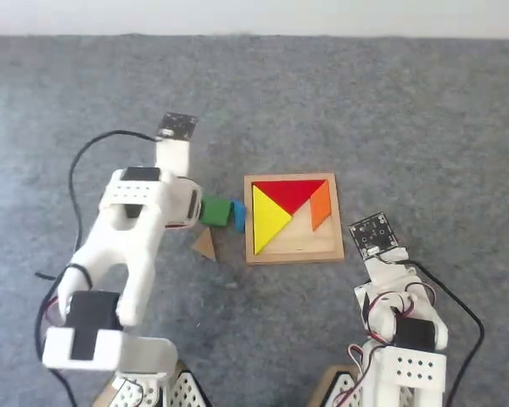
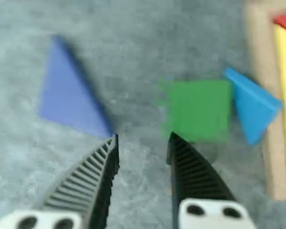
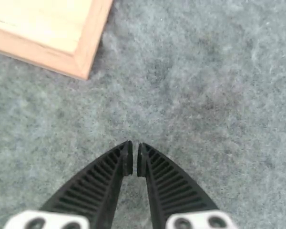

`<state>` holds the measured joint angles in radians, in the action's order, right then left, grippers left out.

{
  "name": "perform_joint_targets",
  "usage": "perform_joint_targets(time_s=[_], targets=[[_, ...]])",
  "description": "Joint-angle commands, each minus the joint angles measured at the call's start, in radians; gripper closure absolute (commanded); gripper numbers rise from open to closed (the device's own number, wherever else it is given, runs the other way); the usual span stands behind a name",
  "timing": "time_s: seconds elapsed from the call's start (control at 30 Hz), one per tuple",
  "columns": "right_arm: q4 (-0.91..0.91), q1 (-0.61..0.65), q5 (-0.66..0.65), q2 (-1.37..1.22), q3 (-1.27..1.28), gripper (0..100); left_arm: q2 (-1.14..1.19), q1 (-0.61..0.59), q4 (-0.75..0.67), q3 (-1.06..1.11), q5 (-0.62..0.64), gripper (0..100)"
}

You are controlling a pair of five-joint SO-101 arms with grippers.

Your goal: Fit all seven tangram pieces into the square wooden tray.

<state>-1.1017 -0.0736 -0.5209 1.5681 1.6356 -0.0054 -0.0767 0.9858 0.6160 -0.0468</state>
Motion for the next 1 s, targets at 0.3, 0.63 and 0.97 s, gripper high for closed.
perform_joint_targets(time_s=[0.3,0.63,0.97], targets=[[0.013,0.012,0.011,0.01,-0.021,96.1,-0.176,0.097,0.075,0.117,0.074,78],[0.013,0.012,0.011,0.01,-0.021,96.1,0.04,0.153,0.115,0.05,0.074,78],[0.013,0.012,0.011,0.01,-0.021,96.1,0.072,0.176,0.123,0.044,0.078,83]])
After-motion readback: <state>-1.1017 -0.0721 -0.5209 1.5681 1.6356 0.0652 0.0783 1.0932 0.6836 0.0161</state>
